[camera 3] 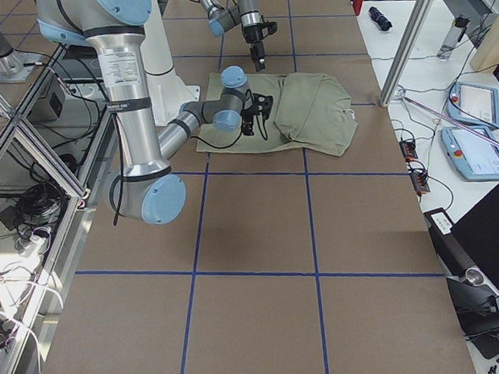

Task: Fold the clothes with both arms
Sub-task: 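Fold the other sleeve across the shirt with the left gripper, then release the sleeve and move both grippers to the hem corners nearest the robot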

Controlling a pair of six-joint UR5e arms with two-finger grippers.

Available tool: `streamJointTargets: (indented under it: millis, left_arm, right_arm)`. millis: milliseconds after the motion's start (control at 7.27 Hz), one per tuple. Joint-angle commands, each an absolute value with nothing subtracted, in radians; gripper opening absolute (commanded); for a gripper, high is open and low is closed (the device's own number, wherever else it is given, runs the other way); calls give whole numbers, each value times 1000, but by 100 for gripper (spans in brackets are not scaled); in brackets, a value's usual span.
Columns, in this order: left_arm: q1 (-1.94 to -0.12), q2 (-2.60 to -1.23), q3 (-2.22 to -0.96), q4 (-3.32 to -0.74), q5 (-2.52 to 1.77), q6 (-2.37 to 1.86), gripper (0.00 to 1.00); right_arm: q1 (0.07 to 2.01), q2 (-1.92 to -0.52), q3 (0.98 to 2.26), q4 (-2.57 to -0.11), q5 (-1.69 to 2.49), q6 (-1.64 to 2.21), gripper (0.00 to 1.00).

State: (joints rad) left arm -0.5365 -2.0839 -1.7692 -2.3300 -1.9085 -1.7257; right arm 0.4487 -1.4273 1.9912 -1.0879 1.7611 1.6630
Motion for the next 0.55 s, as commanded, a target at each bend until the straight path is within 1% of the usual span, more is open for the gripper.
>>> streamJointTargets:
  millis: [0,138,413]
  left_arm:
    - [-578,-2039,-1805,-2283,-1991,-1717,83]
    - [-578,-2039,-1805,-2283,-1988,-1718,84]
    - [-577,-2037,-1805,-2283,-1987,-1721,84]
  right_arm:
    - [257,-1498,2092,-1171,1622,1881,99]
    - [200,-1511,2121,-1240,1580,1946,98]
    - [114,-1516,2161,-1362,1537,2078,93]
